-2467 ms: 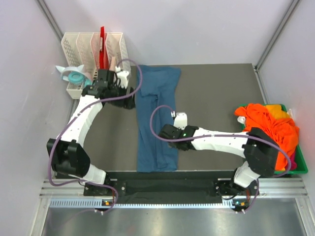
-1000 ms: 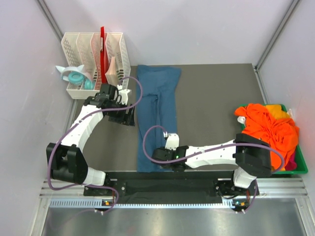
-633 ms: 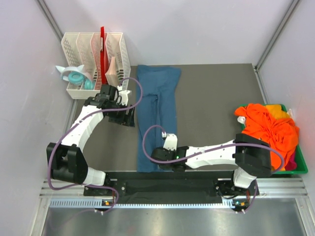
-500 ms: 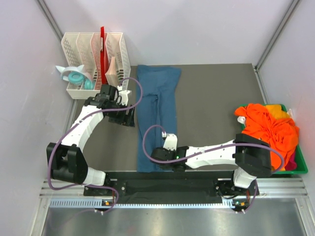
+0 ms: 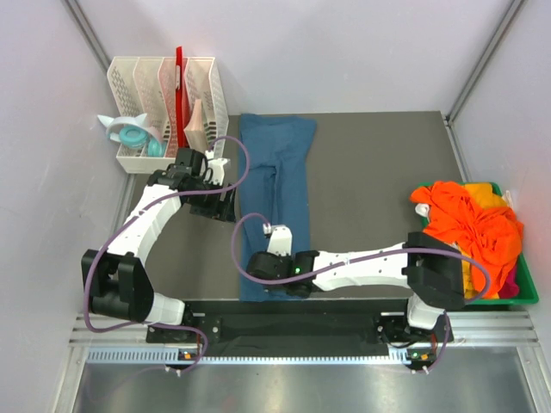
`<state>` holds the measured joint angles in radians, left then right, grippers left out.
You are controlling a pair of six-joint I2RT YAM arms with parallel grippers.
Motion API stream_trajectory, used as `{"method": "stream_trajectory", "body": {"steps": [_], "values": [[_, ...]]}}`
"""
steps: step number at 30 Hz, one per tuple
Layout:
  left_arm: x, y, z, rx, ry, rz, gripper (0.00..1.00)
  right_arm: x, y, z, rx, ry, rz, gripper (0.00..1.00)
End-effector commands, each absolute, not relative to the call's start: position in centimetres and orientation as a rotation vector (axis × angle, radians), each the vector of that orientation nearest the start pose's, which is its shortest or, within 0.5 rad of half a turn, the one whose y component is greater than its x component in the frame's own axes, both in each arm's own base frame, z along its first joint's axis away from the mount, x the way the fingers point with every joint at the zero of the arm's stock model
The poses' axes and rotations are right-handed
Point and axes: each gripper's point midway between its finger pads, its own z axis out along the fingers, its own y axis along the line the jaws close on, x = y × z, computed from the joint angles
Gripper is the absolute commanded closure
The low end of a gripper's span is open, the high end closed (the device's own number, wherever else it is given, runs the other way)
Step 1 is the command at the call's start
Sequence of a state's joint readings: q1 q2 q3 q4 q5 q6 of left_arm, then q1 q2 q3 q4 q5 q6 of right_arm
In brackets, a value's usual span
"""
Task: Fold and stack the t-shirts
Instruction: Fold the tshirt
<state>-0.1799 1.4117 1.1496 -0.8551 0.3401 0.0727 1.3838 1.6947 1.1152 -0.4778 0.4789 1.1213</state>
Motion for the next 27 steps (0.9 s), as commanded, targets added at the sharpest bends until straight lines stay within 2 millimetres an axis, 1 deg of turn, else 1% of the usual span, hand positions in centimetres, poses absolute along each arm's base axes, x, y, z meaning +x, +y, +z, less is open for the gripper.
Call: {"method": "stream_trajectory", "body": {"steps": [1,3,4,6,7,8,11,12,13,14,15,17,18,19,20,21,22,23,24,25,26,27], "values": [[28.6,-11.0,14.2,0.444,2.580,-0.497,0.21,12.4,41.5,8.3,-0.271,2.439,0.469,1.00],[28.6,-11.1,14.4,0.442,2.575,-0.497,0.21,12.3,42.1,8.1,-0.308,2.441,0.474,1.00],[28.6,-11.1,14.5,0.441,2.570,-0.497,0.21,12.1,42.9,7.7,-0.329,2.454,0.498,1.00],[28.7,-11.1,14.6,0.438,2.567,-0.501,0.21,11.9,43.6,7.4,-0.374,2.459,0.509,0.88],[28.7,-11.1,14.7,0.437,2.565,-0.503,0.21,11.9,44.0,7.2,-0.382,2.464,0.513,0.81],[28.7,-11.1,14.6,0.438,2.566,-0.502,0.21,11.9,44.0,7.2,-0.388,2.463,0.508,0.64],[28.7,-11.2,14.7,0.435,2.565,-0.506,0.21,12.6,43.3,7.9,-0.343,2.445,0.495,0.43],[28.7,-11.1,14.8,0.436,2.563,-0.505,0.21,13.1,43.0,9.0,-0.311,2.427,0.510,0.41],[28.7,-11.1,14.9,0.437,2.561,-0.501,0.21,13.8,42.0,9.4,-0.268,2.412,0.478,0.39],[28.7,-11.1,14.9,0.434,2.560,-0.498,0.20,14.7,41.2,10.1,-0.224,2.393,0.465,0.38],[28.8,-11.0,15.0,0.433,2.555,-0.491,0.20,15.3,40.3,12.1,-0.178,2.358,0.484,0.37],[29.0,-11.0,15.1,0.427,2.547,-0.489,0.20,17.8,37.8,13.7,-0.055,2.293,0.441,0.37],[29.0,-11.1,15.0,0.429,2.548,-0.496,0.20,18.7,36.8,15.6,0.000,2.258,0.471,0.37],[29.1,-11.2,15.1,0.424,2.546,-0.498,0.20,19.6,35.6,15.6,0.022,2.240,0.440,0.37],[29.1,-11.2,15.1,0.426,2.545,-0.501,0.20,21.0,34.4,16.0,0.066,2.224,0.426,0.38],[29.1,-11.3,15.0,0.426,2.550,-0.503,0.21,21.6,33.7,16.4,0.077,2.218,0.434,0.38],[29.2,-11.3,15.1,0.425,2.548,-0.506,0.20,22.9,32.7,16.3,0.095,2.216,0.403,0.38],[29.2,-11.3,15.0,0.424,2.551,-0.502,0.20,23.4,32.3,16.2,0.099,2.216,0.390,0.38],[29.2,-11.2,15.0,0.425,2.552,-0.499,0.20,23.8,32.0,15.6,0.077,2.234,0.368,0.39],[29.2,-11.2,15.0,0.423,2.551,-0.498,0.20,24.7,31.5,15.2,0.088,2.244,0.343,0.45],[29.3,-11.2,14.9,0.425,2.551,-0.497,0.20,25.1,31.3,14.5,0.080,2.260,0.321,0.51],[29.2,-11.2,14.8,0.420,2.555,-0.497,0.20,25.5,31.6,13.1,0.049,2.296,0.289,0.60]]}}
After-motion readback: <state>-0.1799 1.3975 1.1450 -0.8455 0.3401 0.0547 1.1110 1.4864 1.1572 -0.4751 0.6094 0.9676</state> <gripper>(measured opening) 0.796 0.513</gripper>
